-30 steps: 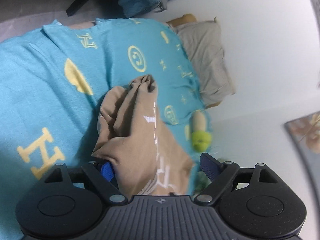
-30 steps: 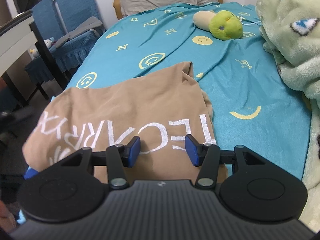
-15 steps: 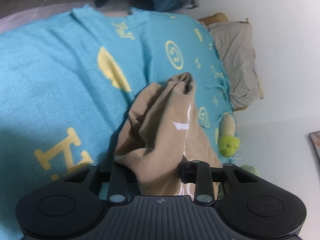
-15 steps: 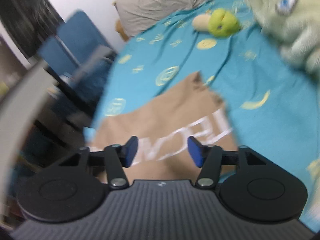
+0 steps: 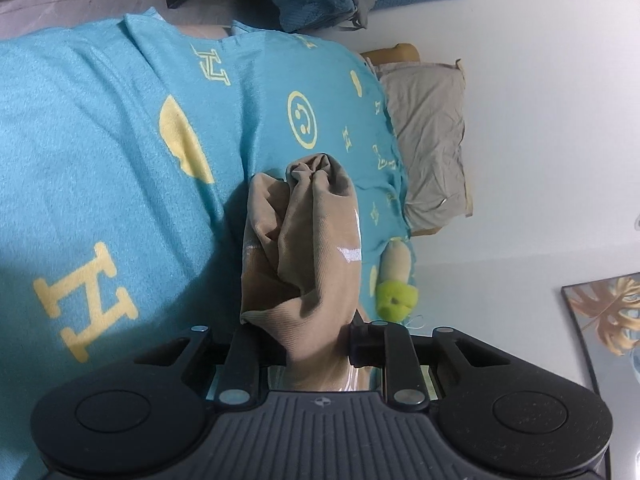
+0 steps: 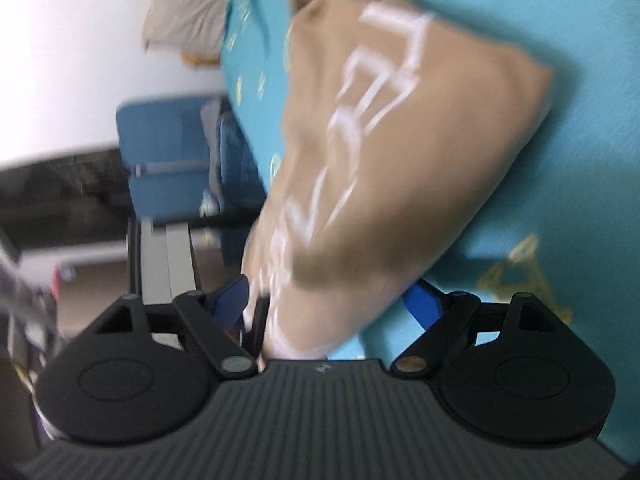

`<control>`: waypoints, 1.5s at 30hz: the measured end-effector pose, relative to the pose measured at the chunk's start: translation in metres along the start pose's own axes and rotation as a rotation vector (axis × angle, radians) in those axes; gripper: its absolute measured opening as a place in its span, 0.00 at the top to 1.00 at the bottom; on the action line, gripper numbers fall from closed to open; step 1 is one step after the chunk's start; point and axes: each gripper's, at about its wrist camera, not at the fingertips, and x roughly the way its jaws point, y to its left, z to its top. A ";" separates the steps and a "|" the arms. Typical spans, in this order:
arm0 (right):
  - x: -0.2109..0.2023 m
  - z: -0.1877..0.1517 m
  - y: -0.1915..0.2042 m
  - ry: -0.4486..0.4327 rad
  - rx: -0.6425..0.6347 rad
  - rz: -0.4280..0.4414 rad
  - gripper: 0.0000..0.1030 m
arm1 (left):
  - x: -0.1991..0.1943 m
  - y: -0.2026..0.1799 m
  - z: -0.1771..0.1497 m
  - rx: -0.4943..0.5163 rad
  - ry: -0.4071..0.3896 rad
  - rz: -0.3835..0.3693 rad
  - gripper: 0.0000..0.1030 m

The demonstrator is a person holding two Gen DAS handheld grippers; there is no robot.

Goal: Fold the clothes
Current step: 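Grasp the shirt with the right gripper and lift it with both grippers, then carry the folded shirt onto the green blanket and open both grippers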

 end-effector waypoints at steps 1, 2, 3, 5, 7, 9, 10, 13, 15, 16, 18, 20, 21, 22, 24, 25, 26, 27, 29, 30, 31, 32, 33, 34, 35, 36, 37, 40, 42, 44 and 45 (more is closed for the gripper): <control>-0.002 0.003 -0.003 -0.029 0.016 -0.007 0.17 | -0.001 0.000 0.000 0.005 -0.001 -0.001 0.78; -0.005 0.005 -0.005 -0.061 0.028 -0.016 0.20 | -0.002 -0.001 0.000 0.010 -0.001 -0.002 0.78; -0.008 0.006 -0.006 -0.091 0.031 -0.031 0.31 | -0.003 -0.001 -0.001 0.011 -0.001 -0.008 0.78; -0.012 0.011 -0.005 -0.120 0.031 -0.045 0.41 | -0.006 -0.002 -0.003 0.021 -0.005 -0.020 0.78; -0.014 0.012 0.001 -0.136 -0.017 -0.049 0.64 | -0.012 -0.006 -0.005 0.038 -0.005 -0.025 0.78; -0.018 0.009 0.009 -0.160 -0.092 -0.045 0.71 | -0.020 -0.010 -0.009 0.053 -0.004 -0.044 0.78; -0.021 0.006 0.016 -0.169 -0.132 -0.044 0.72 | -0.026 -0.013 -0.011 0.062 -0.006 -0.056 0.78; -0.036 -0.002 0.031 -0.154 -0.175 -0.043 0.73 | -0.042 -0.025 -0.017 0.091 0.008 -0.099 0.78; -0.055 -0.007 0.039 -0.168 -0.172 -0.026 0.73 | -0.050 -0.037 -0.023 0.118 0.027 -0.106 0.78; -0.065 -0.010 0.043 -0.178 -0.171 -0.016 0.73 | -0.054 -0.042 -0.027 0.132 0.037 -0.110 0.78; -0.087 -0.013 0.053 -0.211 -0.182 0.002 0.73 | -0.057 -0.060 -0.036 0.146 0.060 -0.117 0.78; -0.111 -0.015 0.064 -0.243 -0.188 0.013 0.73 | -0.059 -0.081 -0.049 0.156 0.083 -0.137 0.78; -0.125 -0.015 0.068 -0.257 -0.189 0.016 0.73 | -0.059 -0.095 -0.056 0.165 0.094 -0.145 0.78; -0.138 -0.015 0.073 -0.272 -0.190 0.018 0.74 | -0.057 -0.109 -0.064 0.169 0.108 -0.152 0.78; -0.172 -0.010 0.082 -0.307 -0.200 0.027 0.74 | -0.051 -0.140 -0.083 0.176 0.137 -0.169 0.78; -0.189 -0.004 0.088 -0.325 -0.204 0.030 0.74 | -0.046 -0.157 -0.094 0.181 0.153 -0.179 0.78; -0.204 0.004 0.095 -0.344 -0.209 0.033 0.74 | -0.040 -0.172 -0.105 0.186 0.166 -0.194 0.78; -0.219 0.014 0.104 -0.362 -0.215 0.037 0.74 | -0.031 -0.188 -0.119 0.186 0.184 -0.215 0.78; -0.253 0.035 0.120 -0.412 -0.236 0.048 0.74 | -0.008 -0.221 -0.147 0.178 0.226 -0.254 0.78; -0.271 0.046 0.130 -0.443 -0.251 0.050 0.74 | 0.006 -0.237 -0.161 0.171 0.249 -0.273 0.78; -0.290 0.058 0.140 -0.475 -0.267 0.052 0.74 | 0.021 -0.255 -0.175 0.173 0.272 -0.289 0.78; -0.309 0.070 0.149 -0.510 -0.281 0.049 0.73 | 0.038 -0.274 -0.192 0.184 0.297 -0.302 0.78; -0.327 0.082 0.159 -0.546 -0.295 0.045 0.74 | 0.054 -0.294 -0.208 0.195 0.322 -0.314 0.78; -0.346 0.095 0.168 -0.584 -0.308 0.038 0.74 | 0.070 -0.313 -0.226 0.198 0.347 -0.329 0.78; -0.364 0.107 0.175 -0.623 -0.317 0.032 0.74 | 0.086 -0.331 -0.243 0.202 0.372 -0.344 0.78; -0.381 0.119 0.182 -0.661 -0.326 0.026 0.74 | 0.102 -0.350 -0.260 0.206 0.397 -0.359 0.78; -0.399 0.131 0.189 -0.700 -0.335 0.021 0.74 | 0.116 -0.367 -0.277 0.212 0.424 -0.372 0.78; -0.444 0.156 0.204 -0.816 -0.386 -0.005 0.74 | 0.159 -0.412 -0.318 0.236 0.497 -0.426 0.78; -0.470 0.165 0.211 -0.877 -0.424 -0.018 0.74 | 0.188 -0.437 -0.341 0.263 0.533 -0.476 0.78; -0.491 0.168 0.215 -0.936 -0.477 -0.017 0.74 | 0.202 -0.451 -0.361 0.341 0.547 -0.540 0.78; -0.498 0.168 0.213 -0.964 -0.503 -0.017 0.74 | 0.206 -0.453 -0.370 0.390 0.551 -0.563 0.77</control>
